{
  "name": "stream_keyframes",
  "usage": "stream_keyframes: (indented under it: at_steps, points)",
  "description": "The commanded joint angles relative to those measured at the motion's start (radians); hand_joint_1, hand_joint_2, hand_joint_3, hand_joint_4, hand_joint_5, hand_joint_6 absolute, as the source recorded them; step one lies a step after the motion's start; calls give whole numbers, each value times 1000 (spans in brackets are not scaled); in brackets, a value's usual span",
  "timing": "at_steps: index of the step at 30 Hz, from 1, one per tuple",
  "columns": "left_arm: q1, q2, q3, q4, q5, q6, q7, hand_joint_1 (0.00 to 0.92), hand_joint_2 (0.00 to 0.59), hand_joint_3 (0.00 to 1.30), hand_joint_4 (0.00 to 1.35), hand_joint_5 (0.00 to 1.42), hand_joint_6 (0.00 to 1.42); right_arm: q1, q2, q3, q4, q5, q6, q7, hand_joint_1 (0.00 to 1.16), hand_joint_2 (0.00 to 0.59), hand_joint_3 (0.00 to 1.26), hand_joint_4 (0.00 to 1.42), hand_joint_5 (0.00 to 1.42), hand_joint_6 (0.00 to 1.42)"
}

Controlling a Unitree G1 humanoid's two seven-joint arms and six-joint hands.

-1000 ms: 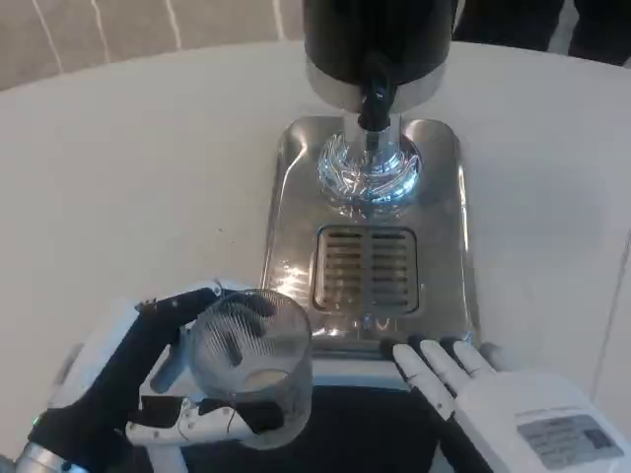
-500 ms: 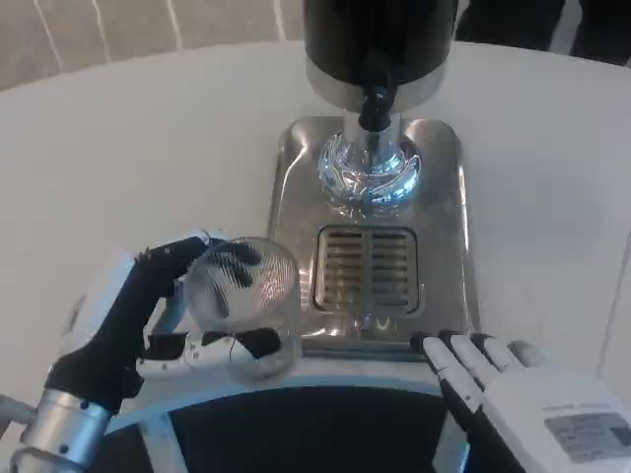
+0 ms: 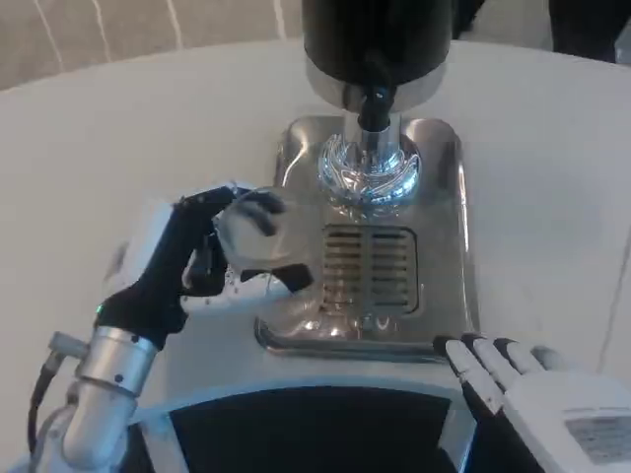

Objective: Grasp the cup under the faucet to collect the drink, then remove the cup.

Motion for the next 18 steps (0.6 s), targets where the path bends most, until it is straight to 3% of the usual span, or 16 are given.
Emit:
stream_keyframes:
  at_steps: [1, 18]
  points:
    - [-61, -18, -31, 45, 15, -31, 56, 606, 6, 938, 1134, 1403, 1424, 17, 19, -18, -14, 17, -17, 6, 238, 524, 0, 0, 0, 0]
    - [-218, -103, -148, 206, 83, 26, 164, 608, 5, 938, 1134, 1403, 1424, 52, 41, -116, -14, 97, -70, 1, 232, 525, 0, 0, 0, 0]
